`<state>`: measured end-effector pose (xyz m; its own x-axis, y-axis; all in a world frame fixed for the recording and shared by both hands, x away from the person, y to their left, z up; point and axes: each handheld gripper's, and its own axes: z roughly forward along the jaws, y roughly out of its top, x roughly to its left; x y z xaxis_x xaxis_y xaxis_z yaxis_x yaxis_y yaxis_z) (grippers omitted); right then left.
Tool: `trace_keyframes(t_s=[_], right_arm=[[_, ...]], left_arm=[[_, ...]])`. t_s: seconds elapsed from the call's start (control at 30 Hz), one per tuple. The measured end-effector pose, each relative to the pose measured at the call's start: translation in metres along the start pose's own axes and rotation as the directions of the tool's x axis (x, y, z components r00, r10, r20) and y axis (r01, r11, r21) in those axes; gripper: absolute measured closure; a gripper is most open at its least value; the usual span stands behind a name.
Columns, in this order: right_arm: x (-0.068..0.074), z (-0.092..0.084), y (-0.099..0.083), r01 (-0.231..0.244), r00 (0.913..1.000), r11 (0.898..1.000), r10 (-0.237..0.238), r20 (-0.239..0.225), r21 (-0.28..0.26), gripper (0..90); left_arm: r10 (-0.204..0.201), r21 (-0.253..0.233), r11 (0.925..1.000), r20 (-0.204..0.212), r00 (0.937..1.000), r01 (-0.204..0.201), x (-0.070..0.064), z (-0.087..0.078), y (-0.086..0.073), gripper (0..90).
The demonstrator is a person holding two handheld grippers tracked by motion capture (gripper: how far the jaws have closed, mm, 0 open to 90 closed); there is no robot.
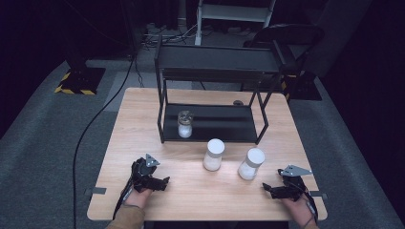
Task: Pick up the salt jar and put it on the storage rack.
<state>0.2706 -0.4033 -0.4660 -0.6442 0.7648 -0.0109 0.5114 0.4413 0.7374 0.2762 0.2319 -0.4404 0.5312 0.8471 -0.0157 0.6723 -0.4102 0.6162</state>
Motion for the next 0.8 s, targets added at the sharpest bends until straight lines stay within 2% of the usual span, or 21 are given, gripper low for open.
trace_keyframes(t_s=[0.2, 0.27, 0.8], right_arm=[[0.0, 0.0, 0.0, 0.0, 1.0, 1.0, 0.0, 0.0, 0.0, 5.7], [0.0, 0.0, 0.0, 0.0, 1.0, 1.0, 0.0, 0.0, 0.0, 5.7], [0.0, 0.0, 0.0, 0.0, 1.0, 1.0, 0.0, 0.0, 0.0, 5.7]], left_arm=[[0.007, -0.027, 0.9996, -0.01, 0.9999, -0.007, -0.002, 0.002, -0.009, 0.2], [0.025, -0.099, 0.9948, 0.002, 0.9997, -0.025, 0.002, 0.005, -0.025, 0.0], [0.034, -0.1, 0.9944, 0.006, 0.9994, -0.034, 0.004, 0.004, -0.026, 0.0]])
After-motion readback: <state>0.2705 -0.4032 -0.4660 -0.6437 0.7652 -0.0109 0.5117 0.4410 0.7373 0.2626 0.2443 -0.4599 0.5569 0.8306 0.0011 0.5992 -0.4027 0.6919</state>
